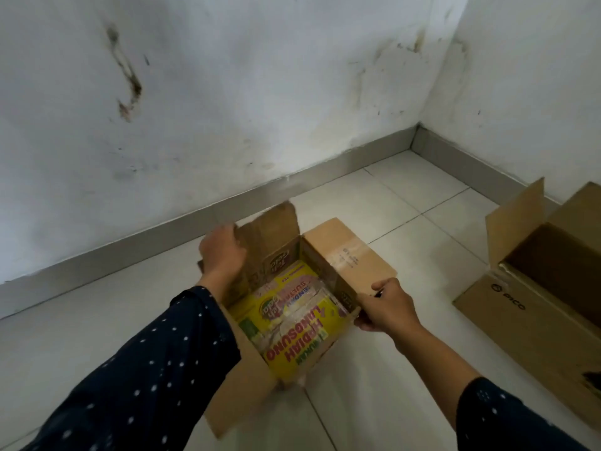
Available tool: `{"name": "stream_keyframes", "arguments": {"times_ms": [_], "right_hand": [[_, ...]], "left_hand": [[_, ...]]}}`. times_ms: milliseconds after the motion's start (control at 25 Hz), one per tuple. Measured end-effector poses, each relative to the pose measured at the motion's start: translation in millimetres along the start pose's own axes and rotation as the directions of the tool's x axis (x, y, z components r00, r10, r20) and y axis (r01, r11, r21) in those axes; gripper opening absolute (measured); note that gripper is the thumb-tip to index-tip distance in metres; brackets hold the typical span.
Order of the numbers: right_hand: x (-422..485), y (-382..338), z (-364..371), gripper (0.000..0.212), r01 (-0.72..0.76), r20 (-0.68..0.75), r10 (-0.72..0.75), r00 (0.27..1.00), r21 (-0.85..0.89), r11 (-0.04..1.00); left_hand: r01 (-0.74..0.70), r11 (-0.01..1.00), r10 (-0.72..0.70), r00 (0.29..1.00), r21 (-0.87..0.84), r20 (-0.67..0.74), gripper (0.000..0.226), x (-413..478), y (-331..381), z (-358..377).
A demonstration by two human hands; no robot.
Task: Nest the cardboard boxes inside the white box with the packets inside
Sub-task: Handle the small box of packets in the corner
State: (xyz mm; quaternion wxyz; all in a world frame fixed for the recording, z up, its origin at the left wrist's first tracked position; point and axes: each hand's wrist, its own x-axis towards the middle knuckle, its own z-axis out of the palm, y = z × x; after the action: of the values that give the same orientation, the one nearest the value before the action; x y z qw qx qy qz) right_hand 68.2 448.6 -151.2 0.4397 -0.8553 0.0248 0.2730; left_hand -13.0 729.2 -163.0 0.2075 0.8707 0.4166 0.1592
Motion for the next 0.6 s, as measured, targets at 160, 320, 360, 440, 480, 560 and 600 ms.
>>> {"name": "stream_keyframes", "arguments": {"times_ms": [160,320,360,440,480,560,600], "right_hand": [[19,19,-22,0.046,0.013,-0.203,-0.033,0.979,-0.099,0.995],[66,23,-51,0.058,-0.011,-0.33,-0.035,0.943,-0.138,0.99],[75,24,-56,0.065,-0.046,-0.293,-0.011,0.956,-0.186,0.981],[87,29,-56,0.081,-0.106,-0.174,0.074,0.982,-0.183,0.977],[89,31,-54,0.085,-0.133,-0.128,0.115,0.985,-0.146,0.98],[90,37,-54,0.078,-0.145,-0.148,0.122,0.981,-0.155,0.977],[91,38,-56,0.068,-0.125,-0.185,0.09,0.979,-0.188,0.974]], "left_hand": [[-0.224,0.974,0.223,0.974,0.039,0.031,0.051,12,47,42],[0.049,0.988,-0.038,0.997,0.145,-0.073,0.074,-1,4,53],[0.227,0.966,-0.223,0.974,0.126,-0.049,0.083,-7,-15,54],[0.572,0.819,-0.574,0.813,0.053,0.093,0.103,-21,-53,51],[0.681,0.732,-0.667,0.715,0.004,0.209,0.111,-26,-67,49],[0.738,0.672,-0.665,0.639,-0.064,0.386,0.105,-32,-78,46],[0.696,0.711,-0.613,0.682,-0.099,0.4,0.091,-29,-75,44]]}}
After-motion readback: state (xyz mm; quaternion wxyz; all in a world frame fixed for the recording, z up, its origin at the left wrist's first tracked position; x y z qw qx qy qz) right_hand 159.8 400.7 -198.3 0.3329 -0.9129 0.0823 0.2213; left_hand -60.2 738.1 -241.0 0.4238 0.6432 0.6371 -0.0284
